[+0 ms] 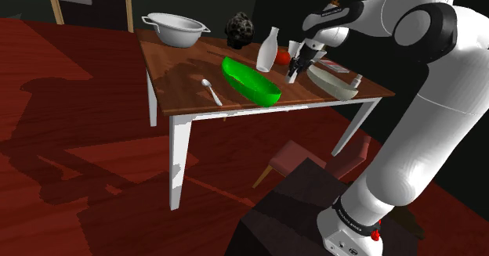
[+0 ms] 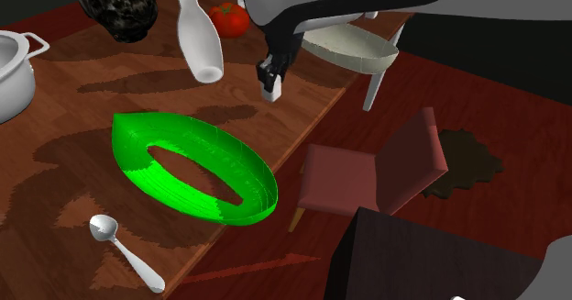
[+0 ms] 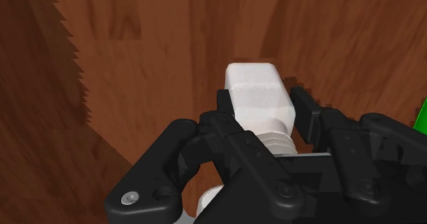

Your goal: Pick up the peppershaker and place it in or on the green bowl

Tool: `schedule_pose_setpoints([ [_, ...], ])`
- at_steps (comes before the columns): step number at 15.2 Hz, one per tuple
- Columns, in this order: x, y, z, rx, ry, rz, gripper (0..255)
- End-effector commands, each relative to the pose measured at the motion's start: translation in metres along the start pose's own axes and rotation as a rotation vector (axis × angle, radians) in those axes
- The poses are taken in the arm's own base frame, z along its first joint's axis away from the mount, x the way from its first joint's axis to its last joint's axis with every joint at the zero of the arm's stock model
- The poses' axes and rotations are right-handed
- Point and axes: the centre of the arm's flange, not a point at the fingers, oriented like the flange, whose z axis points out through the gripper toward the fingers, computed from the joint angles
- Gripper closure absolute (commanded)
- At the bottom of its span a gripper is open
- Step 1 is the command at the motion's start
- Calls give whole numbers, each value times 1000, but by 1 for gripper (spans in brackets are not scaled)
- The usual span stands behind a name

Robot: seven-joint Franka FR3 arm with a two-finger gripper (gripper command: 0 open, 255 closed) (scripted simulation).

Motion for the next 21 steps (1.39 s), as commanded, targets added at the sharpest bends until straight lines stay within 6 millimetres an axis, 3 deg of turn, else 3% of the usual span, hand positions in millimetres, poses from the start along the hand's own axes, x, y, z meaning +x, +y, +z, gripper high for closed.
schedule_pose_setpoints([
  [1,3,0,-11,0,0,0,255],
  [21,26,-1,-114,0,0,0,255],
])
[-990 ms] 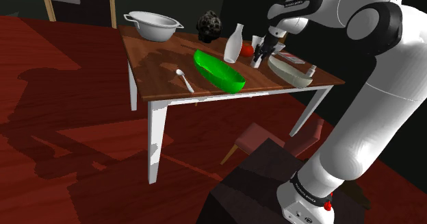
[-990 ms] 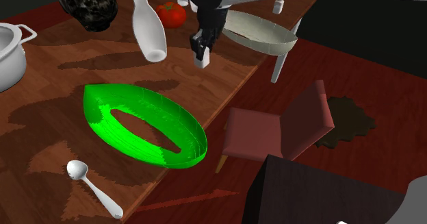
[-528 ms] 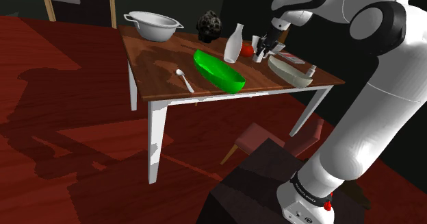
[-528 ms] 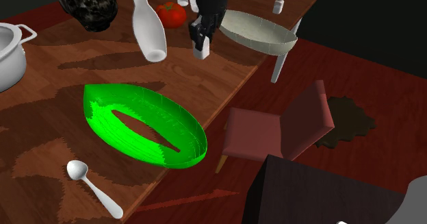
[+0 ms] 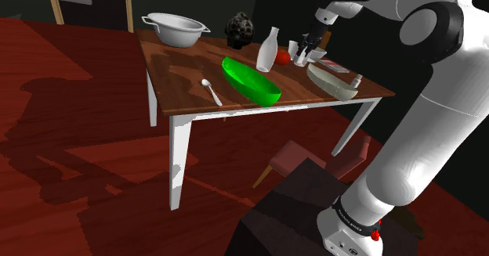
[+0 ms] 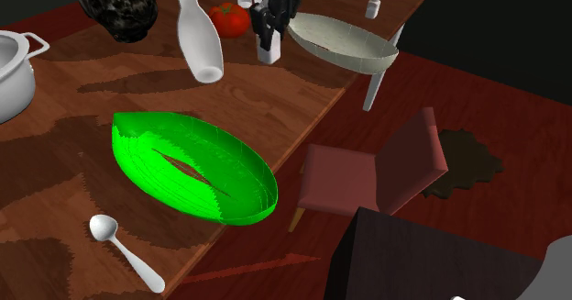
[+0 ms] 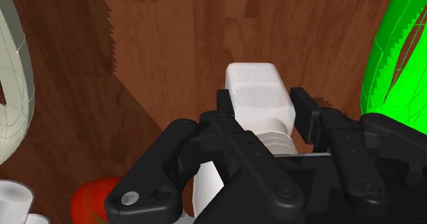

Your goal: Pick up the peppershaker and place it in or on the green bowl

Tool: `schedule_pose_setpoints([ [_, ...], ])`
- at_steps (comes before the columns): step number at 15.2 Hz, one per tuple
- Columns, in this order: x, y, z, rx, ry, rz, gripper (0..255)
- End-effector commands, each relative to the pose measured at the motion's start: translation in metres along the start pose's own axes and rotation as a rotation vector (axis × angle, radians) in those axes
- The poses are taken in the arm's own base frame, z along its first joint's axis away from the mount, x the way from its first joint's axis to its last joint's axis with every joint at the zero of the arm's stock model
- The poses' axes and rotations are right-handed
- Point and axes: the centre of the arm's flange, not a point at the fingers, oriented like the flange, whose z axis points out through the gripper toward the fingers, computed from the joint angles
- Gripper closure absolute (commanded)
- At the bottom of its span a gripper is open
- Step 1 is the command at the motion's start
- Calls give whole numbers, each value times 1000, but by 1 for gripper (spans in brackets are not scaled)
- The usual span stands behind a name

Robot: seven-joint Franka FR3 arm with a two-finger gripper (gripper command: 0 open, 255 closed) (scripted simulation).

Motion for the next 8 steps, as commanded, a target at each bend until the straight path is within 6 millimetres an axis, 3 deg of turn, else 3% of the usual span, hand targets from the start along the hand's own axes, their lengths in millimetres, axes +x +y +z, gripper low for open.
schedule_pose_setpoints([
  [1,2,-1,-12,0,0,0,255],
  [3,4,-1,-20,0,0,0,255],
  [8,8,-67,-20,0,0,0,255],
])
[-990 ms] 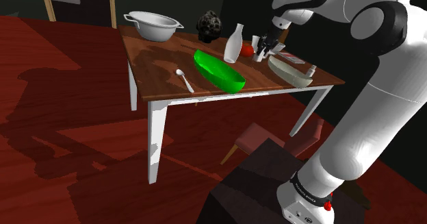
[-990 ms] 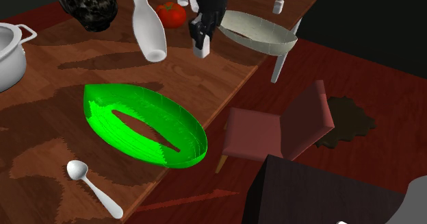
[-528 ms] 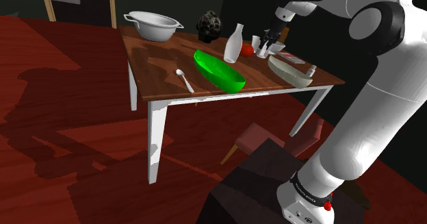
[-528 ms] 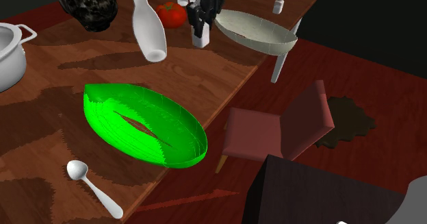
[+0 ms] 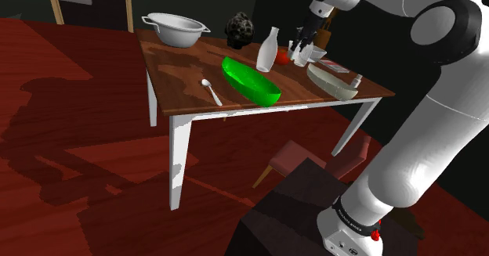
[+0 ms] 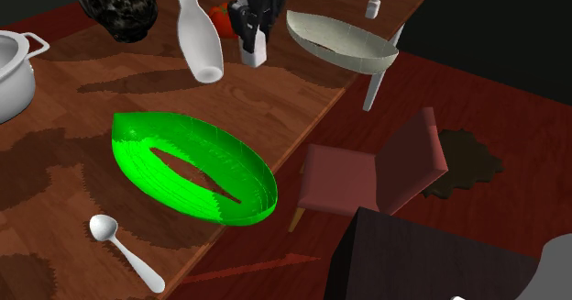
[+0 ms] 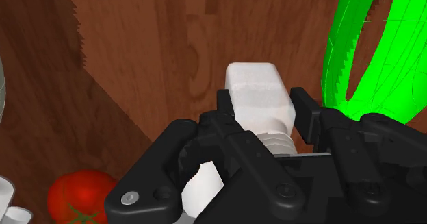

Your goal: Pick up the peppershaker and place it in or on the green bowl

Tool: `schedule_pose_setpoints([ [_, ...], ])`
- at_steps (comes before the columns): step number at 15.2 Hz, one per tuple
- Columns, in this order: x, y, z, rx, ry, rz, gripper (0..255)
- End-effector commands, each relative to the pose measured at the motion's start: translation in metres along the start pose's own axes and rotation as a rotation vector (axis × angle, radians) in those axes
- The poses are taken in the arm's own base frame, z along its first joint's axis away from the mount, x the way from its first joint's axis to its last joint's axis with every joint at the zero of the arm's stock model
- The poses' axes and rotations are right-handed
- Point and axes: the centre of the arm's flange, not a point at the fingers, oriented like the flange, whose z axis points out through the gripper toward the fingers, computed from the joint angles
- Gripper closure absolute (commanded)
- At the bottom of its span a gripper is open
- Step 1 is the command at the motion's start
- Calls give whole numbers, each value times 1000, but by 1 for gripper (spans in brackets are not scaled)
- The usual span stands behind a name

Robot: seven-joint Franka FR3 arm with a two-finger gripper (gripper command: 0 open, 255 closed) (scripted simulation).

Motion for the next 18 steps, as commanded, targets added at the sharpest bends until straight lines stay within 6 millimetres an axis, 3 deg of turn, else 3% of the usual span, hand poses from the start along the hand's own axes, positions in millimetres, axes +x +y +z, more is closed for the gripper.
schedule_pose_setpoints([
  [1,5,-28,0,0,0,2,255],
  [15,17,-215,-2,0,0,2,255],
  [18,14,-215,13,0,0,2,255],
])
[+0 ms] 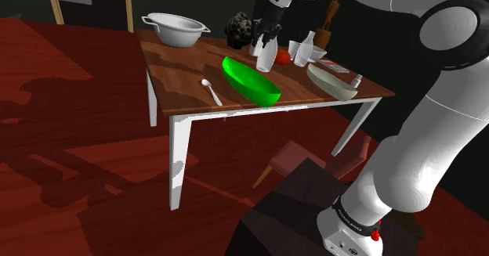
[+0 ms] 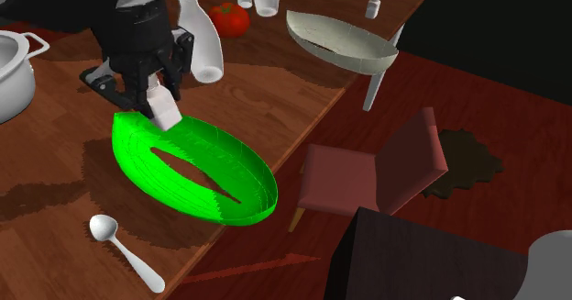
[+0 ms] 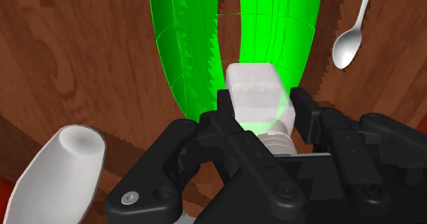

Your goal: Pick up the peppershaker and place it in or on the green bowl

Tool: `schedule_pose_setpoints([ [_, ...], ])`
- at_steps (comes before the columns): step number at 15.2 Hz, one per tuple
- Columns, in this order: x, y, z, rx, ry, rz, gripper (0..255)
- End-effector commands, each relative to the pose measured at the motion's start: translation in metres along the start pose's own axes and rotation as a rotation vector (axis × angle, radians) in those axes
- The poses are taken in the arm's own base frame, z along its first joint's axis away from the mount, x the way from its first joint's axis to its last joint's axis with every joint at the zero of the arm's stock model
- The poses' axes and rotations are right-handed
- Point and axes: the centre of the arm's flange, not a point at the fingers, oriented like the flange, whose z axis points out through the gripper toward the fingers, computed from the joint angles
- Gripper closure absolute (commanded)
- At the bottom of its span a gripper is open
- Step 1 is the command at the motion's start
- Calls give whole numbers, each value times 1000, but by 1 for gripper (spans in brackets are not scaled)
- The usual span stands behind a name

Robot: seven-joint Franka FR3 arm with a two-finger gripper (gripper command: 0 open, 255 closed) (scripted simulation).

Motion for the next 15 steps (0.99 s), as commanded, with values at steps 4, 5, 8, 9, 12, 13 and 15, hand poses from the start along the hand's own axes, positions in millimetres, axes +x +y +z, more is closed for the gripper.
schedule_pose_setpoints([
  [4,-5,-1,25,0,0,1,255],
  [5,-6,-1,31,0,0,1,255],
  [8,-9,-1,46,0,0,1,255],
  [9,-11,-1,51,0,0,1,255],
  [12,-14,-1,67,0,0,1,255],
  [13,-14,-1,67,0,0,1,255],
  [15,-14,-1,67,0,0,1,255],
])
